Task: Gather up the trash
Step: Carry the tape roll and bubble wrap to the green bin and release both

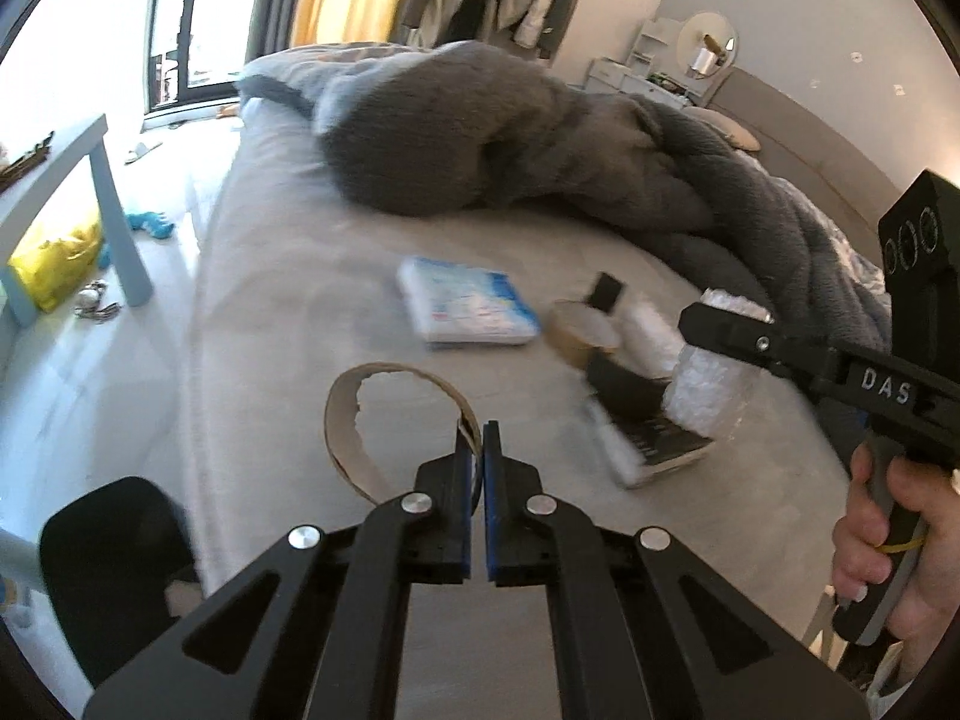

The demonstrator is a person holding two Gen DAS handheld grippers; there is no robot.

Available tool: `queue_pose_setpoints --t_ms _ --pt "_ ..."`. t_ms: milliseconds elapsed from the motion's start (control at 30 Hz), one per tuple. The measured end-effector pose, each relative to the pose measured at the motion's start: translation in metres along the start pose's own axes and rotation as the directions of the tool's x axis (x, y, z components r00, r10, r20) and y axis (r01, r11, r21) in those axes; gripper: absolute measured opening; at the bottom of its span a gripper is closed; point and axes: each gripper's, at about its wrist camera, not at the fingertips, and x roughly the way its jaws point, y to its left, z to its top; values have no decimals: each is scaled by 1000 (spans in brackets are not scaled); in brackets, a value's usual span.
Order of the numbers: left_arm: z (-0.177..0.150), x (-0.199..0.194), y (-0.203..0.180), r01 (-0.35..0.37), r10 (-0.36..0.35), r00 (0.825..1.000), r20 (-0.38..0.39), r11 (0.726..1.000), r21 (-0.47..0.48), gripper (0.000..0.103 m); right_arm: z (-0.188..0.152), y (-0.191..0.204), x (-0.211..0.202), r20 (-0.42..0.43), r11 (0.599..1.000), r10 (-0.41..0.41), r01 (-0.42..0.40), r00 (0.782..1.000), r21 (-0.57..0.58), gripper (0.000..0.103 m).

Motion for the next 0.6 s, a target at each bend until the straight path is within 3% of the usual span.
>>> queue_pose_setpoints --t_ms 600 --pt "-34 -25 122 -138 125 985 -121 984 -109 4 13 121 72 -81 981 97 -109 992 -159 25"
